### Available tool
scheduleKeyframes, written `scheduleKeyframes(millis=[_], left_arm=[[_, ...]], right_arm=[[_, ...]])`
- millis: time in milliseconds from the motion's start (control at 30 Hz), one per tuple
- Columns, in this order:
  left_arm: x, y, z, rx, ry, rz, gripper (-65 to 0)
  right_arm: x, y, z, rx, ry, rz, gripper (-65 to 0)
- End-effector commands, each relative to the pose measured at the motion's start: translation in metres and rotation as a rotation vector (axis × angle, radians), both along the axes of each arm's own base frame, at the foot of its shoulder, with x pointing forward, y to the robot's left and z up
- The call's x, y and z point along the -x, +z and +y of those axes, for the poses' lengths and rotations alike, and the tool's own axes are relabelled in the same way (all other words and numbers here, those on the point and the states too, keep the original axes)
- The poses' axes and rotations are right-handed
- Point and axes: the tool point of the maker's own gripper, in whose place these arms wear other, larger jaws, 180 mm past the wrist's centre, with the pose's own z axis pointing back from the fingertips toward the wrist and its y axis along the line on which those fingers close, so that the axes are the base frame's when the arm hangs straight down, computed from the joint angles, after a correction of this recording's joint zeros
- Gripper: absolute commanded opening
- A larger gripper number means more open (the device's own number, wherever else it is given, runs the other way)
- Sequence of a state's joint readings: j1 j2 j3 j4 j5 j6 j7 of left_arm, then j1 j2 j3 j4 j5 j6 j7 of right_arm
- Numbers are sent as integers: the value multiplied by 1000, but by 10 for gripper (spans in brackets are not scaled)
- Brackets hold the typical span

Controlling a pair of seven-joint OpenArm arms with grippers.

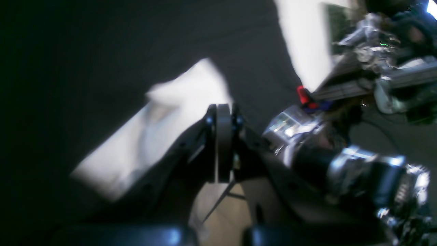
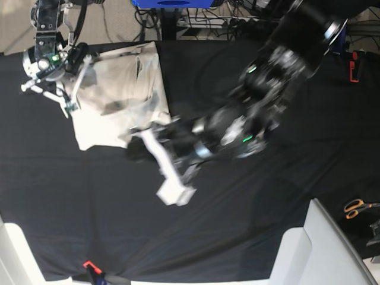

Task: Fold the T-shirt properly
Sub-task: 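Tuck the shirt edge under with the right gripper, then raise it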

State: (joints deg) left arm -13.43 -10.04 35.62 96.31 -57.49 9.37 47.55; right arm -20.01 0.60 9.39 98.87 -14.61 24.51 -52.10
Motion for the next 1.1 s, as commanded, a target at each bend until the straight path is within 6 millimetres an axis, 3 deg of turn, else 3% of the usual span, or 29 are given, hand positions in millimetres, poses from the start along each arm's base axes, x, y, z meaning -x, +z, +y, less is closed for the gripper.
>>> scheduleKeyframes(millis=[0,167,300,400,500,600,700,800,933,1067], left_arm=[[-11,2,-7,5,7,-6,-650],[-39,-25,-31,-78,23,30,-650],[-49,-18,-34,-110,34,-29,-650],[-70,-7,-14,-84,109,-38,-650],[-92,-7,55,-82,281,-33,-650],[-80,-31,143,-163,427,-9,-650],[-38,-58,222,-298,511,32,-650],[22,-82,287,-455,558,96,-650],[81,-91,350,-666,641,95,-650],[122,-100,380,-787,695,98,-650]], right_arm=[[-8,6,-3,5,-5,-34,-650],[-2,10,-7,9,-9,-48,-650],[-11,39,0,15,22,-147,-650],[-24,57,17,4,74,-208,-650],[-35,66,31,-5,112,-233,-650],[-55,74,35,-7,127,-276,-650],[-71,74,36,-12,128,-295,-650],[-94,68,35,-18,126,-296,-650],[-110,51,40,-54,138,-298,-650],[-112,35,43,-74,134,-262,-650]])
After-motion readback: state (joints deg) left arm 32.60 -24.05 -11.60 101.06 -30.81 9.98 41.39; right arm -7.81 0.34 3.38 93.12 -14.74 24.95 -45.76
